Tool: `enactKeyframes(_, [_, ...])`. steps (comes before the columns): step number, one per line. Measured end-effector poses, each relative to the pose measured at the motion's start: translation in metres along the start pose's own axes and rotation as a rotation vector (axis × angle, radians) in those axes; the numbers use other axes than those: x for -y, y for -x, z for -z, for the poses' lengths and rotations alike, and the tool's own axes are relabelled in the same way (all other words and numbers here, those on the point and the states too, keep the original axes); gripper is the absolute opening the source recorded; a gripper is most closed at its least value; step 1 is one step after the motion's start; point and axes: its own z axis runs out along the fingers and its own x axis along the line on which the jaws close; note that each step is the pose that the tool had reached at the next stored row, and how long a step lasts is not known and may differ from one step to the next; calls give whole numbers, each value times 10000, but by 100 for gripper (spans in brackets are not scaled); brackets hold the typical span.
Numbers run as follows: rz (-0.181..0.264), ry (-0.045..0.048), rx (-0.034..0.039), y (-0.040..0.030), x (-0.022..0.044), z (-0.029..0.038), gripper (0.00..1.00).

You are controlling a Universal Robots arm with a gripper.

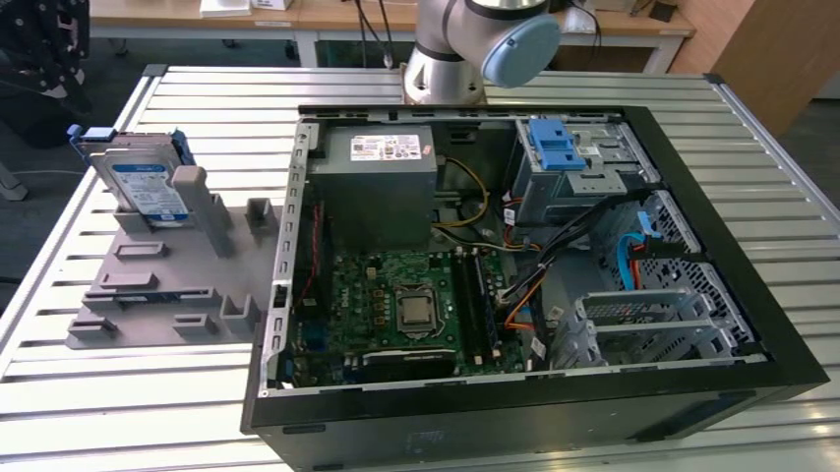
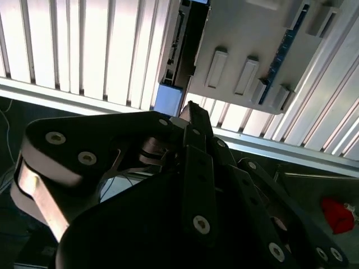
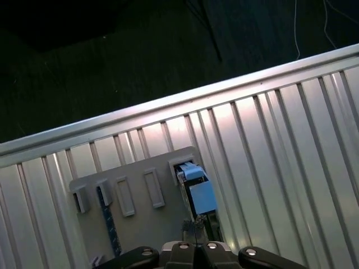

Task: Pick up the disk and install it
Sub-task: 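Pick up the disk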

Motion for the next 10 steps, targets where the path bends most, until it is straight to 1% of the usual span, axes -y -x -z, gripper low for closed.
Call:
enactKeyframes(7, [337, 13, -13, 0, 0, -4, 11])
enactKeyframes(10, [641, 25, -27, 0, 1, -9, 11])
